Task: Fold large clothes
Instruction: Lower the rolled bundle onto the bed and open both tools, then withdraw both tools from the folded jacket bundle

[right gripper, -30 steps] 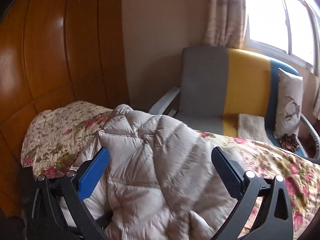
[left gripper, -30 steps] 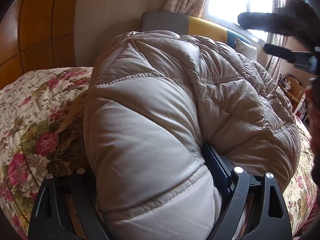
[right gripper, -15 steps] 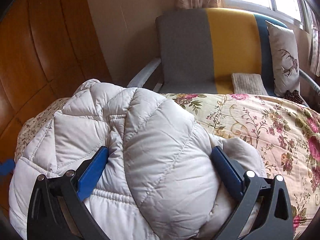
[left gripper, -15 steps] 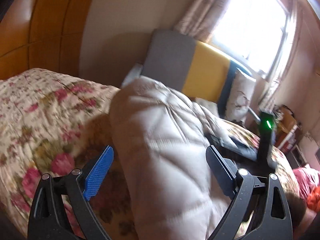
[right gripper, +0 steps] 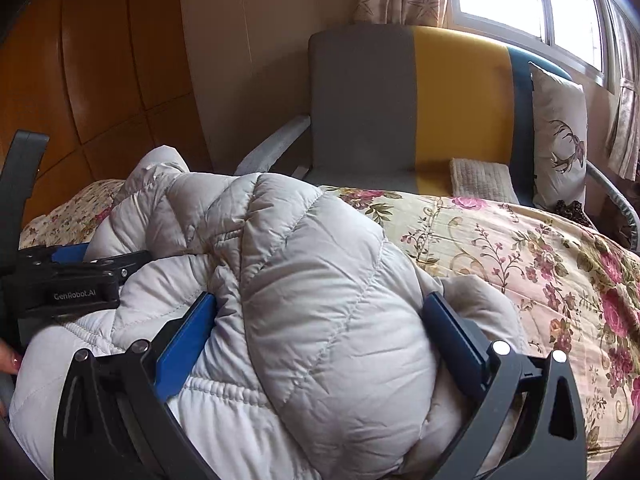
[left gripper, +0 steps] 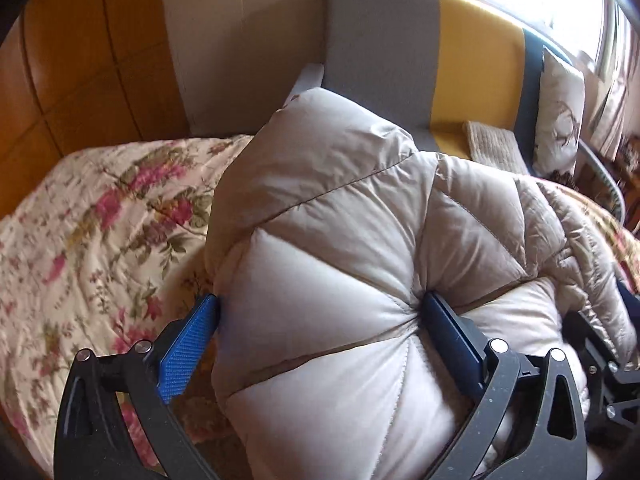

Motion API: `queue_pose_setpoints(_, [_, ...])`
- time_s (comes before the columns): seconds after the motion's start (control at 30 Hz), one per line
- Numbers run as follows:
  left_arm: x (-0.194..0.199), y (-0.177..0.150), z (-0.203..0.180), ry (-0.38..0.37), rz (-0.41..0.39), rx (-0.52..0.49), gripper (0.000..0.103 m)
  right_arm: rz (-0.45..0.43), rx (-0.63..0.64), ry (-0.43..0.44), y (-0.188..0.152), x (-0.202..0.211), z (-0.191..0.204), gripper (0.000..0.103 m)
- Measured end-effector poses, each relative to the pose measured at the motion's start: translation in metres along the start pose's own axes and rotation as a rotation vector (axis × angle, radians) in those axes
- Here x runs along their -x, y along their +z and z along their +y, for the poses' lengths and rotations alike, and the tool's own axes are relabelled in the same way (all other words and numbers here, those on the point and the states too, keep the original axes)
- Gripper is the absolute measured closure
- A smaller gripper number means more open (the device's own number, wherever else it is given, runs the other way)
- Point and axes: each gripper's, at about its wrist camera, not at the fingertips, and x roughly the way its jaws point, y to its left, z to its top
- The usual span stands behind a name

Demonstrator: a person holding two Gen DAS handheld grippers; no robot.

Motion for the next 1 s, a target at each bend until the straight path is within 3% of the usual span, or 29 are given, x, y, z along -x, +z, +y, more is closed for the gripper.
queue_pose_setpoints(0.27, [0.091,-0.045,0.015,0.014,-0.201,0.046,0.003,-0.013,-0.009,0.07,0.001,0.029,-0.009,0.002])
queue_pose_setpoints(0.43, [0.149,-0.093,0.012,0.065,-0.274,0.066,0.003,-0.086,0.074,0.005,-0.013,0.086,0.001,0.002])
queue_pose_setpoints(0.6, [0.197,-0.144,0.01,0.126,-0.419,0.117,0.003,-0.133,0.035,0.011,-0.047,0.145,0.002,0.002])
queue_pose_setpoints(0.67, [0.205,-0.156,0.009,0.137,-0.413,0.139,0.003,-0.126,0.017,-0.018,-0.064,0.163,0.004,0.002])
queue_pose_setpoints(0.83, [0.213,-0.178,0.003,0.128,-0.306,0.19,0.003,-0.113,-0.001,-0.009,-0.104,0.2,0.013,0.002])
queue_pose_setpoints(0.9, [0.219,-0.191,-0.005,0.176,-0.309,0.181,0.003,-0.114,-0.005,-0.026,-0.117,0.213,0.014,0.002])
queue_pose_setpoints(1.0, [0.228,-0.208,-0.013,0.166,-0.31,0.143,0.003,-0.118,-0.01,-0.046,-0.134,0.23,0.015,0.002])
